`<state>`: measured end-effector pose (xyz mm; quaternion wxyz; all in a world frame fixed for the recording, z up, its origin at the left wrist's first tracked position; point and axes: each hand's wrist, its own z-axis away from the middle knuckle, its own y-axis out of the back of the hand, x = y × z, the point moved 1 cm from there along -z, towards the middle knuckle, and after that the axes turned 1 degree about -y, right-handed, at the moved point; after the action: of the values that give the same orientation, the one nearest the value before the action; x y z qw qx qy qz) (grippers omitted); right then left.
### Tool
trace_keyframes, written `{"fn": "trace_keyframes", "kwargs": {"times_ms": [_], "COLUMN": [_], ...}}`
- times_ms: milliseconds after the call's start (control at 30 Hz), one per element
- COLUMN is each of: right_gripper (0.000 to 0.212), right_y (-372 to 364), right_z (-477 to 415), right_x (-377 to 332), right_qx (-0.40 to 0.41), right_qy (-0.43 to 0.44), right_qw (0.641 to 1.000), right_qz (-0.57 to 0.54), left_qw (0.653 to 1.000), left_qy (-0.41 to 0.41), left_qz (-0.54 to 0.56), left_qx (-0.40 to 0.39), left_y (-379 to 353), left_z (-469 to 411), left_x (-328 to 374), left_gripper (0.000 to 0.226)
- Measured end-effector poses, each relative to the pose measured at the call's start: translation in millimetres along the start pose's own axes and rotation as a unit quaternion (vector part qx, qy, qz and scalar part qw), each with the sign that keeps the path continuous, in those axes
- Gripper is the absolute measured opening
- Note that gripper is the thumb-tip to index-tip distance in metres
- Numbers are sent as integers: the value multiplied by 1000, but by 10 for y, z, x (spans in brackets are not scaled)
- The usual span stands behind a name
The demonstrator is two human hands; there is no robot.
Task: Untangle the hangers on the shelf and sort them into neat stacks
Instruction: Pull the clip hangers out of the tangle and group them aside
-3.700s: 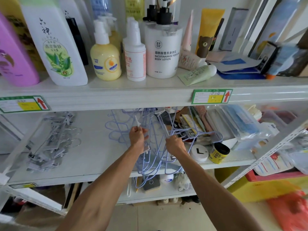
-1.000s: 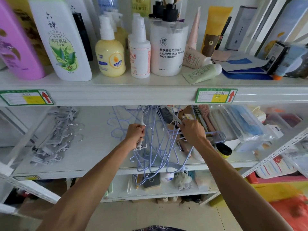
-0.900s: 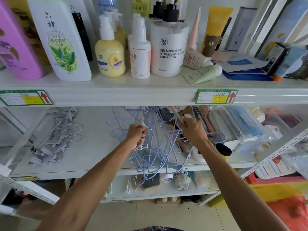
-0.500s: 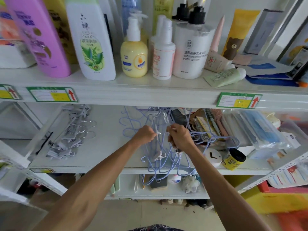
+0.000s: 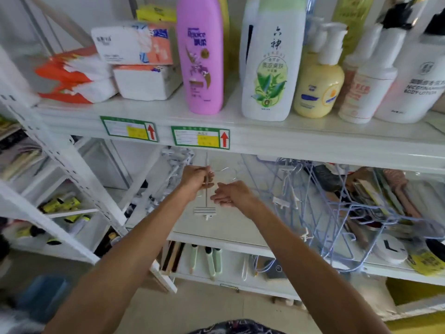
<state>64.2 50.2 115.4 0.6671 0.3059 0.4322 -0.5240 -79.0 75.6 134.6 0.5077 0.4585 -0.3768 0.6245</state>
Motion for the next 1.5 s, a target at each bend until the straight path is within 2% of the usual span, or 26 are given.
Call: {"fn": "trace_keyframes", "kwargs": {"times_ms": [133,200,300,367,400,433,467,500,533,567,600,633,700,800,867,967,1067,1167,1267,1333,1400,1467,1500], "right_gripper": [7,25,43,33,19,18,27,32,32,31,33,35,39,53,56,53,57,70,71,60,43,27,24], "right_y": [-361,-518,-755,-894,-942,-1007,-1033,-1056,-1047,-1065,-1095,-1104,-1151,-1168,-1198,-1263,-1295,-1224,-1022,-753,-404,25,239], "right_z": [-233,-335,-470,-489,-507,-531,-665,-758,-865,-898,-915,-874,-877,-935,-966,-963,-988,-944,-874,-843,-799,-668,-530], "right_x": [-81,-101,-126,-142,-126,-120,-44,7,67,78,99,85,75,112,92,70,80,106,162,217,282,246,165], "right_qx": [42,31,18,5,-16,-35,-30,-63,-78,-87,-65,-43,-49,-84,-88,-105,-125,-135,-97,-31,21,78,131], "right_qy": [-31,-28,-37,-58,-84,-108,-153,-195,-192,-123,-74,-97,-61,-45,-42,-10,8,35,63,99,143,130,104], "right_qw": [997,997,999,998,995,993,987,976,978,969,954,953,928,908,902,881,861,859,890,898,920,951,950], "right_qz": [-65,-67,4,36,44,45,-41,-70,19,194,284,283,365,407,420,461,494,492,442,427,365,271,263], "left_qw": [998,996,989,984,977,967,951,931,906,877,846,818,775,738,749,800,816,806,805,807,788,765,761], "left_qy": [37,41,28,19,20,19,22,19,9,-16,-43,-73,-114,-96,-43,21,26,15,2,10,13,-23,-51], "left_qz": [-20,-66,-132,-164,-200,-246,-302,-360,-418,-478,-531,-571,-622,-666,-658,-599,-578,-591,-594,-591,-612,-636,-638], "left_qx": [40,52,64,65,66,67,68,65,57,43,28,18,16,52,63,40,17,-2,-3,17,63,97,105], "left_y": [575,775,907,939,957,979,995,1005,992,963,938,923,919,930,956,997,1050,1100,1128,1091,1002,847,752], "left_z": [-326,-498,-737,-899,-972,-1076,-1164,-1245,-1248,-1234,-1203,-1181,-1186,-1201,-1228,-1369,-1507,-1544,-1612,-1589,-1469,-1305,-1254], "left_x": [134,163,165,123,93,42,-5,-60,-82,-99,-124,-154,-218,-234,-307,-496,-603,-559,-534,-547,-540,-474,-457], "left_gripper": [11,10,10,10,17,25,34,39,40,37,34,32,28,38,58,95,110,102,89,92,92,89,86]}}
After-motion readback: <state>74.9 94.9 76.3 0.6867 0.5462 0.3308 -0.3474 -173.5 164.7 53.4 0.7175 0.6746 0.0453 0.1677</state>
